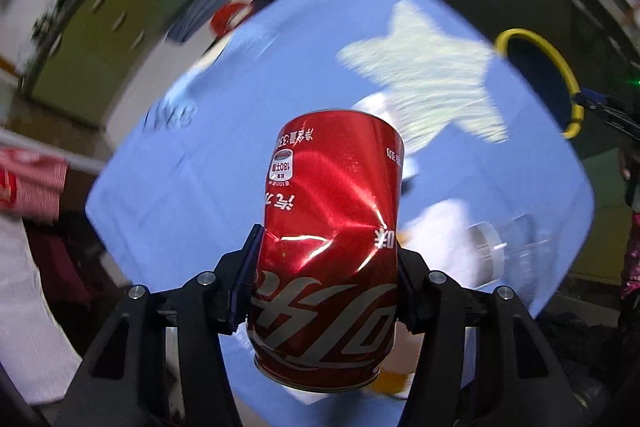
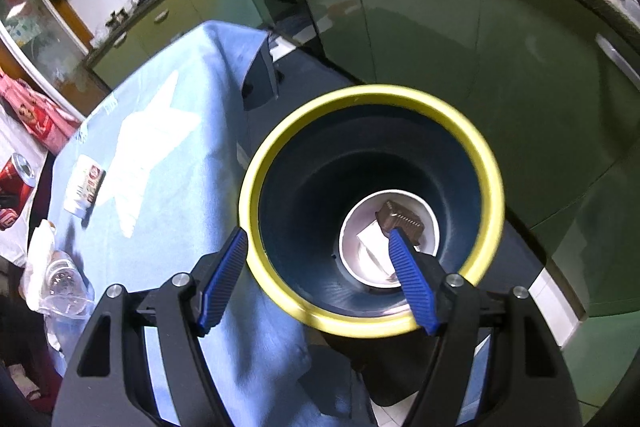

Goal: Collect trash
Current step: 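Carry the red can over the bin and open the left gripper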

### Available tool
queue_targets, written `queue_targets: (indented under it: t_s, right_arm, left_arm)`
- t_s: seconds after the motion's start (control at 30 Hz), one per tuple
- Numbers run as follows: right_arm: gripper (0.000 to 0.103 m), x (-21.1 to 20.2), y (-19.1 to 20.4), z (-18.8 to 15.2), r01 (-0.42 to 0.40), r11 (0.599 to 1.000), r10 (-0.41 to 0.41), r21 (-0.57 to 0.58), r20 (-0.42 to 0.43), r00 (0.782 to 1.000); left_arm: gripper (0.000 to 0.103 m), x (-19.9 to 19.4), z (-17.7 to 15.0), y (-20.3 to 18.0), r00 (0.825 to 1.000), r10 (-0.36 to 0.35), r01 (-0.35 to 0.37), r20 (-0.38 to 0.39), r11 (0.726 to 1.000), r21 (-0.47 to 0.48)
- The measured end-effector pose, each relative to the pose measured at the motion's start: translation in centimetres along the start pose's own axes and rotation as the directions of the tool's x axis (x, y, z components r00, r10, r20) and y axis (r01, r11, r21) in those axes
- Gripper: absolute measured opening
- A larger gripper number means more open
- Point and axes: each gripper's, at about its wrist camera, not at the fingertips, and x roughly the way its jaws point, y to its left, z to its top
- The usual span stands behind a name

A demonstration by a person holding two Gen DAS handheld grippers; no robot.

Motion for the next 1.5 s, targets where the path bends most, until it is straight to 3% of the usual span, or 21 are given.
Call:
queue_targets:
  t_s: [0.17, 0.3, 0.43, 0.6, 0.7, 0.73, 0.77, 0.87, 1.0, 1.13, 1.3, 1.5]
  right_arm:
    - [0.069, -4.0, -1.9, -0.8, 0.034, 0.999, -0.036, 0.026, 0.076, 0.996]
    - [0.070, -6.9, -4.0, -2.1, 0.057, 0.997, -0.064, 0.059, 0.118, 0.991]
    - [0.070, -8.9, -6.5, -3.7, 0.093, 0.991, -0.106, 0.096, 0.133, 0.985]
    - [0.070, -10.1, -9.9, -5.4, 0.114, 0.981, -0.135, 0.157, 0.132, 0.982]
    - [0.070, -10.3, -11.4, -6.1, 0.119, 0.975, -0.144, 0.188, 0.129, 0.981]
    - [0.070, -10.2, -11.7, -6.2, 0.119, 0.973, -0.145, 0.196, 0.126, 0.981]
    - [0.070, -10.1, -12.1, -6.3, 0.119, 0.972, -0.146, 0.203, 0.123, 0.982]
    - [0.070, -9.6, -12.7, -6.2, 0.116, 0.970, -0.143, 0.214, 0.112, 0.983]
    - [0.070, -9.2, -12.6, -5.8, 0.104, 0.973, -0.130, 0.206, 0.113, 0.985]
    - [0.071, -8.9, -11.4, -5.7, 0.096, 0.978, -0.118, 0.184, 0.112, 0.987]
    - [0.071, -7.8, -9.3, -5.1, 0.085, 0.986, -0.098, 0.144, 0.089, 0.991]
    - [0.071, -5.9, -3.1, -2.6, 0.061, 0.998, -0.061, 0.009, 0.052, 0.997]
  left_arm:
    - [0.056, -2.2, 4.6, -8.1, 0.994, -0.090, 0.078, 0.069, 0.985, 0.153]
    - [0.056, -1.4, 8.7, -16.2, 0.983, -0.173, 0.146, 0.064, 0.942, 0.303]
    - [0.056, 1.9, 13.7, -25.0, 0.977, -0.213, 0.192, 0.002, 0.886, 0.421]
    - [0.056, 7.0, 18.8, -31.4, 0.973, -0.221, 0.225, -0.062, 0.858, 0.461]
    - [0.057, 9.6, 20.6, -34.0, 0.973, -0.214, 0.229, -0.087, 0.856, 0.462]
    - [0.060, 10.6, 21.1, -34.9, 0.972, -0.211, 0.234, -0.102, 0.856, 0.461]
    - [0.069, 11.5, 21.5, -35.6, 0.974, -0.202, 0.228, -0.106, 0.859, 0.458]
    - [0.073, 12.9, 22.4, -37.3, 0.979, -0.174, 0.203, -0.104, 0.861, 0.466]
    - [0.073, 12.0, 22.3, -36.6, 0.978, -0.192, 0.209, -0.083, 0.868, 0.451]
    - [0.079, 7.3, 20.0, -32.8, 0.968, -0.250, 0.226, 0.004, 0.881, 0.416]
    - [0.088, 0.8, 16.2, -25.8, 0.925, -0.343, 0.278, 0.163, 0.904, 0.325]
    - [0.093, -3.5, 9.4, -13.7, 0.872, -0.301, 0.272, 0.385, 0.954, 0.130]
